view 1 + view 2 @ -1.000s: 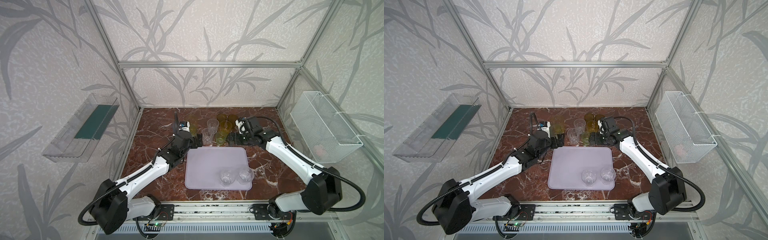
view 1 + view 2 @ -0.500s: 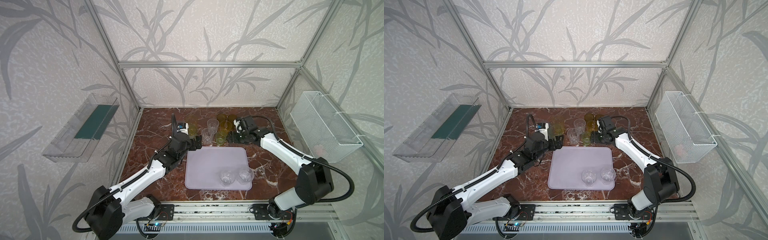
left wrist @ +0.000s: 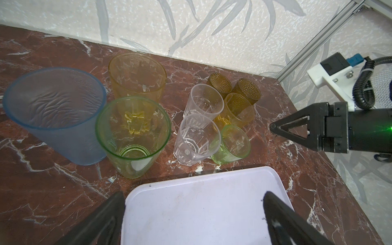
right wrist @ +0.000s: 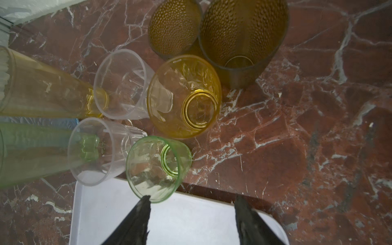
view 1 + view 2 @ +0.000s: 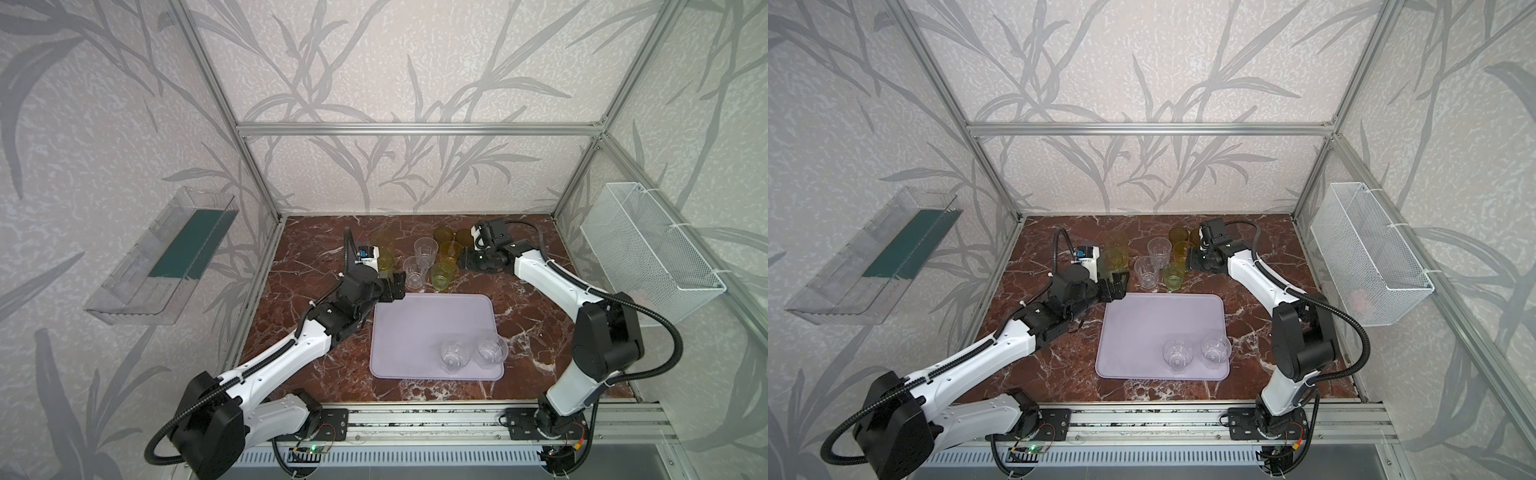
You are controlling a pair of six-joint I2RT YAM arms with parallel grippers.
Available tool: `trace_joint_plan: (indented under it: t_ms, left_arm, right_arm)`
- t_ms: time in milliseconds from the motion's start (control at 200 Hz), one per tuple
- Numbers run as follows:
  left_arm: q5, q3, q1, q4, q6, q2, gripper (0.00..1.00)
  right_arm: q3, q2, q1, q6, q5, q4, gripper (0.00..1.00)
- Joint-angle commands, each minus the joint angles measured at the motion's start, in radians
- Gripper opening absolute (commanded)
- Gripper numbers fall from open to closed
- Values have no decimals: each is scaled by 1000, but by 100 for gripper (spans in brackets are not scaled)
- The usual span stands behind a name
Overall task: Place the glasses into the tray
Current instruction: Pick up the glass from the top-center of the table.
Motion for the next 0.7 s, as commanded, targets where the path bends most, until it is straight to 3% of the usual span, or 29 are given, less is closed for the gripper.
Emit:
trace_joint_plan:
  t_ms: [0,695]
  left_arm:
    - [1,-3,4,-17,15,-25,99]
    - [-7,-5,7,-23,17,-31,99]
  right_arm:
    - [42,36,-7,-2,-5,-3,62]
    - [91,123,-31,-7,-12,-7,59]
